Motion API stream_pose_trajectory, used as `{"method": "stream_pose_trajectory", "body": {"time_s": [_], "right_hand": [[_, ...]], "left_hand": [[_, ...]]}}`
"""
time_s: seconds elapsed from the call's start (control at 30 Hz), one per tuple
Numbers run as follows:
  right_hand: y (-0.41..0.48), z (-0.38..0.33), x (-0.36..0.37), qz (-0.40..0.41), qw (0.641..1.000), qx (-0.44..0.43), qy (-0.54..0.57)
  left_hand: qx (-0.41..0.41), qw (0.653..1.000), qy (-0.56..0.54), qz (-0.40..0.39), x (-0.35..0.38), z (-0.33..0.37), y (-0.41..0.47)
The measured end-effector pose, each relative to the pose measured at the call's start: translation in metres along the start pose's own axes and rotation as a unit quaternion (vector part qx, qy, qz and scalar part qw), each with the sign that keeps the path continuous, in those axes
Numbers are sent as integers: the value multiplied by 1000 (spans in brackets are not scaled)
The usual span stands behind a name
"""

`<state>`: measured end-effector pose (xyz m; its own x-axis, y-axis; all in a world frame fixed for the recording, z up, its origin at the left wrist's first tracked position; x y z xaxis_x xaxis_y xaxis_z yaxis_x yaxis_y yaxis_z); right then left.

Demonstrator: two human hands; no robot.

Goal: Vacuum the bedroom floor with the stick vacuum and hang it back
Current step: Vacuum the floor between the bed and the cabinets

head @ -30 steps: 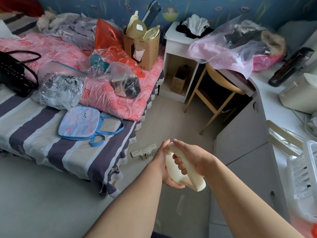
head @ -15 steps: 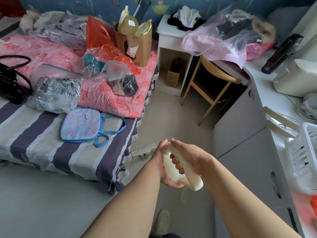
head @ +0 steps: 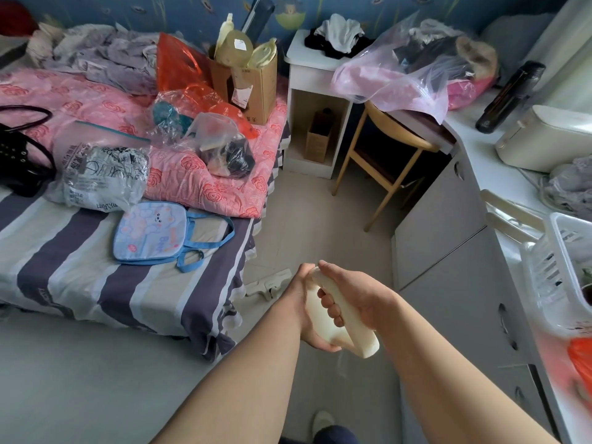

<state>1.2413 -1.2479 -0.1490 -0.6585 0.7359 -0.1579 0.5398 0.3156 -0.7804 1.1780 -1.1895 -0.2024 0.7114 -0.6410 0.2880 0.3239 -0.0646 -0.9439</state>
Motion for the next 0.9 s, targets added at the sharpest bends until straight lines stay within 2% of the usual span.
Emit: {"method": "stream_pose_trajectory", "body": {"time_s": [0.27, 0.6, 0.9], "right_hand": [[3, 1, -14, -2, 1000, -5, -17], [7, 7, -34, -35, 999, -18, -37], [7, 16, -50, -56, 996, -28, -60]], "left_hand": [[34, 999, -19, 6, 10, -2, 3], [17, 995, -74, 62, 29, -19, 6], [25, 992, -104, 60, 51, -33, 7]]}}
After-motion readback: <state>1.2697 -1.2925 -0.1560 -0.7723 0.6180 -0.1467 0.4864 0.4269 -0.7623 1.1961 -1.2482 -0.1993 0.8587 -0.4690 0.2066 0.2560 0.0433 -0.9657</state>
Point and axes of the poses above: each hand's wrist, its own y-axis towards the middle knuckle, its own x-axis out of the palm, z = x × y, the point moved 6 cm from there along y, towards the middle knuckle, and after that the axes turned 8 degrees about z, right-handed, at the moved point
